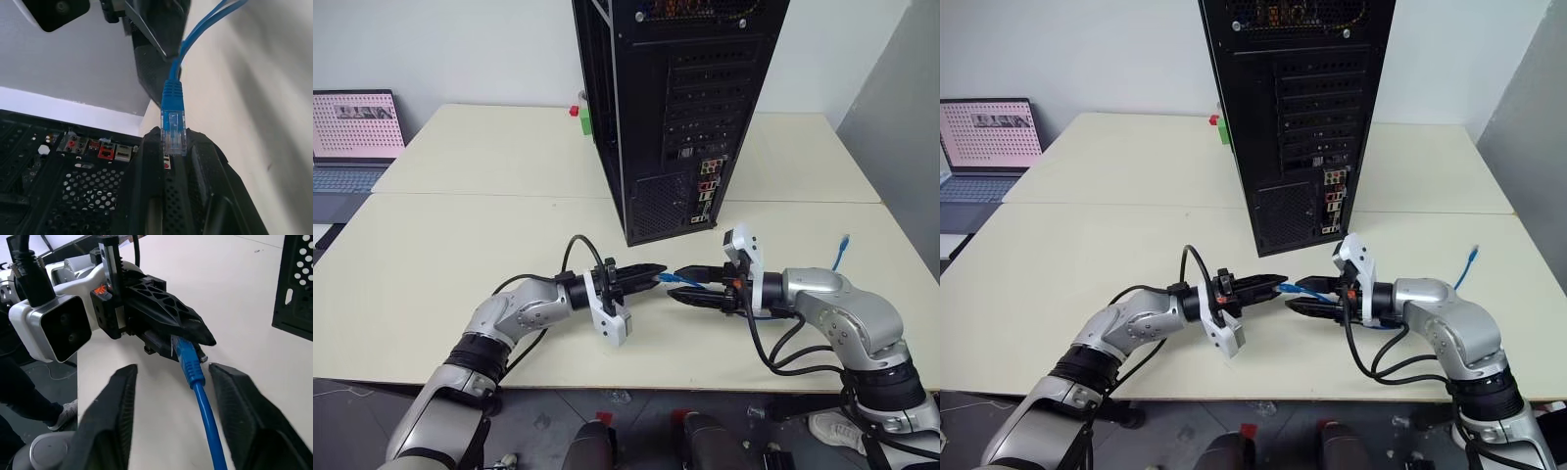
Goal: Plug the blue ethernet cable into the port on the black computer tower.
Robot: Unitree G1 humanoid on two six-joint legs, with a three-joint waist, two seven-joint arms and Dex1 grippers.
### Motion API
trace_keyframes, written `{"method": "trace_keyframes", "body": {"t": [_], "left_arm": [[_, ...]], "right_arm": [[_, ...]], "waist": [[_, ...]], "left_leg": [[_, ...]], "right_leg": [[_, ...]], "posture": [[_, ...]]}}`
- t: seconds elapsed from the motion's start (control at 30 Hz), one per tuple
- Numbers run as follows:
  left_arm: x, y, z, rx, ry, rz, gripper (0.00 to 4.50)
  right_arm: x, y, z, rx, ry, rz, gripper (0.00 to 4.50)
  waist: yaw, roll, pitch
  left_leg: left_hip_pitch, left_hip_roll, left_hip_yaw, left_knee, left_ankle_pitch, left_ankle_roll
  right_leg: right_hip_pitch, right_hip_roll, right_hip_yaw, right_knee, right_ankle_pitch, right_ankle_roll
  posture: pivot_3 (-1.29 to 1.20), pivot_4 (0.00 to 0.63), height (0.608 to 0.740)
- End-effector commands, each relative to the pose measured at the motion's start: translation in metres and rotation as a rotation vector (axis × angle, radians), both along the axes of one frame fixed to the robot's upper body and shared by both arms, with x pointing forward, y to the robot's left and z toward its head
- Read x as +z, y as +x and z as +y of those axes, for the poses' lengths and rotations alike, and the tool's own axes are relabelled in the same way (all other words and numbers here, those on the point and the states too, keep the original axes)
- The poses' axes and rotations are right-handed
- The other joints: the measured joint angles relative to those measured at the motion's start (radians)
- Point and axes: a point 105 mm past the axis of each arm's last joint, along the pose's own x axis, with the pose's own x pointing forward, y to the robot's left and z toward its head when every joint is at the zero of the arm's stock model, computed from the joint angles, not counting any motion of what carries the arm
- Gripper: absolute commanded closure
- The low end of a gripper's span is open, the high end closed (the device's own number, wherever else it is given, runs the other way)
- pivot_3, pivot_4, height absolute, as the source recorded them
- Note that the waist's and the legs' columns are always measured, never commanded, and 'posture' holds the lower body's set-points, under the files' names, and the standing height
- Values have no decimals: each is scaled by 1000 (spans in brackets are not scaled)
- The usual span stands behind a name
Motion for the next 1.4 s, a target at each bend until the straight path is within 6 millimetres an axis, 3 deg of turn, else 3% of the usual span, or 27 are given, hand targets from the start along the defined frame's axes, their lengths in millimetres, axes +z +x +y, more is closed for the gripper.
{"method": "trace_keyframes", "body": {"t": [0.03, 0.27, 0.6, 0.67, 0.8, 0.83, 1.13, 1.4], "left_arm": [[11, 0, -2, -11, -25, -41, 4229], [13, 0, -3, -10, -38, -52, 4229], [8, 4, -3, 14, -16, -34, 4229], [3, 6, -1, 30, -12, 16, 3529], [-1, 8, 3, 66, -29, 88, 3005], [-2, 9, 5, 79, -31, 107, 2640], [4, 8, 18, 170, -157, 316, 993], [28, 8, 12, 311, -535, 873, 993]], "right_arm": [[10, 1, 5, 21, 17, -31, 3103], [9, 4, 6, 16, 9, -39, 4494], [10, 7, 3, 13, -7, -45, 4500], [11, 7, 1, 13, -15, -49, 4500], [12, 6, -3, 5, -22, -57, 4500], [13, 5, -4, 2, -24, -59, 4500], [27, 11, -25, -138, -32, -151, 4500], [55, 44, -43, -567, -18, -402, 4500]], "waist": [[0, 0, 0], [0, 0, 0], [0, 0, 0], [0, 0, 0], [0, 0, 0], [0, 0, 0], [0, 0, 0], [-2, 0, 0]], "left_leg": [[0, 0, 0, 0, 0, 0], [0, 0, -1, 0, 0, 0], [0, 0, -1, 0, 0, 0], [0, 0, -1, 0, 0, 0], [0, 0, -1, 0, 0, 0], [0, 0, -1, 0, 0, 0], [-1, 1, -2, 0, 0, 0], [-1, 2, -3, 1, 0, 0]], "right_leg": [[0, 0, 0, 0, 0, 0], [0, 0, -1, 0, 0, 0], [0, 0, -1, 0, 0, 0], [0, 0, -1, 0, 0, 0], [0, 0, -1, 0, 0, 0], [0, 0, -1, 0, 0, 0], [0, -1, -2, 0, 0, 0], [0, -1, -2, 1, 0, 0]], "posture": [[0, 150, 740], [0, 150, 740], [0, 150, 740], [0, 150, 740], [0, 150, 740], [0, 150, 740], [0, 150, 740], [0, 150, 740]]}}
